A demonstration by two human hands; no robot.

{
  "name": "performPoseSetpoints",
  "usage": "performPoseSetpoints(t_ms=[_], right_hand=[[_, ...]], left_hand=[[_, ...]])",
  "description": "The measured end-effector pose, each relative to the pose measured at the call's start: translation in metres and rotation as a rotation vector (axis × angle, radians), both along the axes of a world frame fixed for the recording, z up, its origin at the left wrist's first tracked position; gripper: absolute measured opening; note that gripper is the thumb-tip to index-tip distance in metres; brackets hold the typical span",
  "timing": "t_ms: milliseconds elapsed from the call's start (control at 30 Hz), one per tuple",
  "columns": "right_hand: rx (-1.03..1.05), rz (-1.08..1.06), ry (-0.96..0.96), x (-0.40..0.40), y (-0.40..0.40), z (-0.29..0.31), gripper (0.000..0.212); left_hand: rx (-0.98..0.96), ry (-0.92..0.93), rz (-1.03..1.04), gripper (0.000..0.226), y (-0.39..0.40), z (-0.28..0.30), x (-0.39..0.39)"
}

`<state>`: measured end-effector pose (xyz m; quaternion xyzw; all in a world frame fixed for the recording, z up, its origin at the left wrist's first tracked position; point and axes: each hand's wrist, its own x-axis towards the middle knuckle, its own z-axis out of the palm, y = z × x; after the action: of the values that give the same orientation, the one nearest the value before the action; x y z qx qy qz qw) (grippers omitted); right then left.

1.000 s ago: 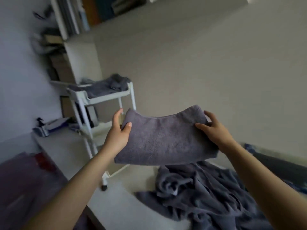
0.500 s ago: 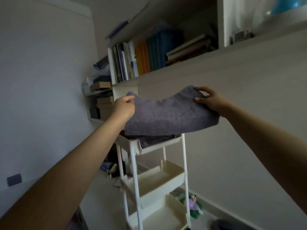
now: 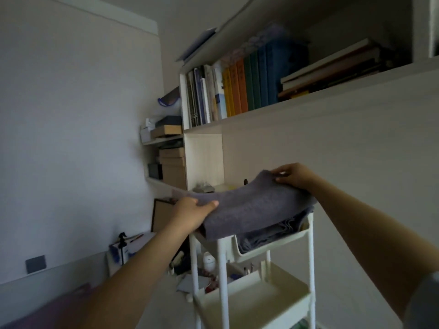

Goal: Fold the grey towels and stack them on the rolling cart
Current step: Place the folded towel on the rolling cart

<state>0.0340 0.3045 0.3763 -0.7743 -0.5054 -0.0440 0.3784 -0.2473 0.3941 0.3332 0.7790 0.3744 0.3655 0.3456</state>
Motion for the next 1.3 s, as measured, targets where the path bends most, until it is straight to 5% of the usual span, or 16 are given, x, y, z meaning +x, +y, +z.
performPoseSetpoints(t_ms=[200,333,500,733,833,1300], right_hand=[[-0.3,-0.229,-0.373,-0.005,0.004,0.0,0.031],[-0.239,-0.262,-0.629,-0.026,0.006,-0.007,0.053],[-0.629,-0.147,-0.667,-0.048,0.004,-0.029,0.058],[-0.683,-0.176,-0.579,-0.045,0.007,-0.032,0.063],[-0.656,-0.167,-0.577,-0.05,0.001,-0.028,0.062],[-0.024,-0.303,-0.454,-0.084,-0.117,-0.056,0.052]], left_hand=[[0.273,0.441,0.068,0.06,0.003,-0.001,0.003],[0.528,0.514,0.068,0.057,-0.006,0.016,0.004],[0.167,0.759,-0.197,0.078,-0.02,0.018,0.031],[0.146,1.021,-0.261,0.078,-0.022,0.025,0.048],[0.192,0.921,-0.223,0.086,-0.021,0.025,0.041],[0.688,0.369,-0.179,0.053,-0.108,0.003,0.048]])
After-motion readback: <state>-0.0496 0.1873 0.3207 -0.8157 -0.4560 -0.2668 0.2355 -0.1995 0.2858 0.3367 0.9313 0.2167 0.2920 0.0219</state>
